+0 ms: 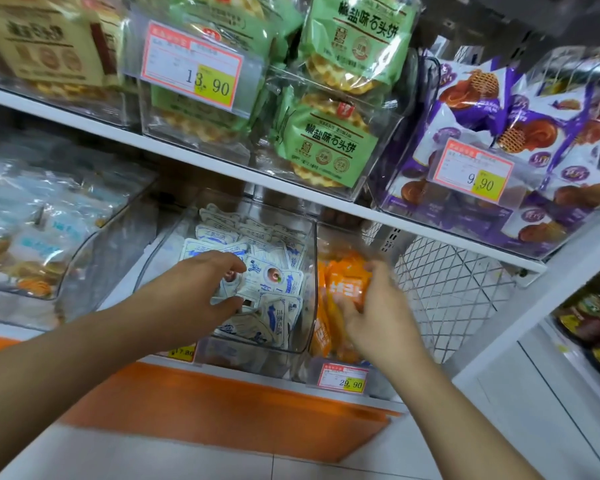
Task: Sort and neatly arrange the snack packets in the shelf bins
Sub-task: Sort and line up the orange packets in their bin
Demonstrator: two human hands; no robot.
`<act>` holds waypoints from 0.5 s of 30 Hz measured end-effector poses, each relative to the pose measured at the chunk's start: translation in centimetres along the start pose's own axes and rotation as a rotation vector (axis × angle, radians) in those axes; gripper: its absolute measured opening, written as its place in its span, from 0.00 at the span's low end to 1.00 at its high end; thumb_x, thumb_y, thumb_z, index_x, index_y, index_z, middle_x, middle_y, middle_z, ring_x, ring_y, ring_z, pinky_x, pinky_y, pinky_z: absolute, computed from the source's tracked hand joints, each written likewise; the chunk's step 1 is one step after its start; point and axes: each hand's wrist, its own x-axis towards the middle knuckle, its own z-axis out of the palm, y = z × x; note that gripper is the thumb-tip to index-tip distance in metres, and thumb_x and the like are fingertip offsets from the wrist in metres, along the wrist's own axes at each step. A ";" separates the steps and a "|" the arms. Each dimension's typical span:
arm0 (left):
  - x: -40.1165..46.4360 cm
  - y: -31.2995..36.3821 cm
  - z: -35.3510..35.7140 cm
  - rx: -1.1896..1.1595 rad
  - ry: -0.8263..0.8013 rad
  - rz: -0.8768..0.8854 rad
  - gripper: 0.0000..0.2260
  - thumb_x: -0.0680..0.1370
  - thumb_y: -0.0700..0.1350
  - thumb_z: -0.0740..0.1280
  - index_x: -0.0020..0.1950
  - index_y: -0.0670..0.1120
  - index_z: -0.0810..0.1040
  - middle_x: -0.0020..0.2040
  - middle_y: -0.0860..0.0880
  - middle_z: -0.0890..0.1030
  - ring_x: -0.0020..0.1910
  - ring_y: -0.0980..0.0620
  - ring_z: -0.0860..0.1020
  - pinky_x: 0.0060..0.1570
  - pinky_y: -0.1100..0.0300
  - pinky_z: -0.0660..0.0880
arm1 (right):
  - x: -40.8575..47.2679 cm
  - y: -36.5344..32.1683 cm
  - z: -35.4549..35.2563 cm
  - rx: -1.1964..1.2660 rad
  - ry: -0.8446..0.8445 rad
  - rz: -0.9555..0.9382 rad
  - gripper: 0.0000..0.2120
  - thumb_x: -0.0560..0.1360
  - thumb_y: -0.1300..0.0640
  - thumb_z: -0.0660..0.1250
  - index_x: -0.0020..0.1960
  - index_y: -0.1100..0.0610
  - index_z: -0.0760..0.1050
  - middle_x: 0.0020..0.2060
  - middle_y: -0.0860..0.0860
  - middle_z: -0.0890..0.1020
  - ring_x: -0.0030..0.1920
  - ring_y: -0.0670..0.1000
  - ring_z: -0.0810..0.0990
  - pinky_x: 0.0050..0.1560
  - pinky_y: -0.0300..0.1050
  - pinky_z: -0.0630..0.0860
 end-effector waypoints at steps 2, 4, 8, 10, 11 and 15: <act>0.0 0.0 0.0 0.003 0.005 0.000 0.20 0.79 0.55 0.70 0.70 0.58 0.71 0.66 0.59 0.75 0.59 0.59 0.74 0.53 0.64 0.68 | 0.3 0.0 1.2 -0.090 -0.002 -0.051 0.30 0.82 0.43 0.65 0.77 0.56 0.62 0.68 0.53 0.72 0.71 0.54 0.67 0.72 0.51 0.64; -0.1 -0.2 -0.3 0.016 0.010 -0.007 0.22 0.79 0.55 0.70 0.72 0.57 0.70 0.68 0.58 0.75 0.61 0.57 0.74 0.54 0.64 0.69 | 0.4 0.1 1.7 -0.187 0.018 -0.100 0.31 0.83 0.40 0.59 0.79 0.56 0.58 0.74 0.53 0.65 0.76 0.54 0.58 0.78 0.54 0.53; 0.0 -1.3 -0.9 0.049 0.012 -0.020 0.24 0.79 0.56 0.68 0.74 0.56 0.69 0.71 0.57 0.73 0.67 0.56 0.73 0.58 0.62 0.70 | 0.1 1.0 2.3 -0.234 -0.155 -0.089 0.37 0.84 0.36 0.46 0.84 0.57 0.43 0.84 0.51 0.49 0.83 0.50 0.39 0.82 0.53 0.35; 0.1 -2.1 -1.2 0.060 -0.001 -0.017 0.22 0.80 0.56 0.67 0.73 0.57 0.69 0.70 0.57 0.74 0.67 0.55 0.73 0.58 0.61 0.71 | -0.1 1.3 2.4 -0.271 -0.284 -0.037 0.40 0.83 0.32 0.40 0.84 0.57 0.35 0.84 0.49 0.41 0.82 0.49 0.32 0.81 0.54 0.32; 0.1 -2.5 -1.5 0.077 -0.013 -0.010 0.20 0.81 0.55 0.66 0.73 0.56 0.70 0.69 0.56 0.75 0.67 0.55 0.73 0.58 0.61 0.71 | -0.1 1.4 2.3 -0.288 -0.323 -0.025 0.41 0.82 0.31 0.39 0.84 0.56 0.33 0.84 0.49 0.39 0.82 0.48 0.31 0.81 0.55 0.32; 0.1 -3.9 -2.7 0.129 -0.054 0.022 0.19 0.82 0.54 0.66 0.72 0.56 0.72 0.66 0.55 0.76 0.63 0.55 0.74 0.62 0.58 0.72 | -0.1 0.9 1.1 -0.247 -0.265 -0.013 0.43 0.81 0.29 0.44 0.85 0.55 0.37 0.85 0.49 0.43 0.83 0.49 0.36 0.82 0.55 0.36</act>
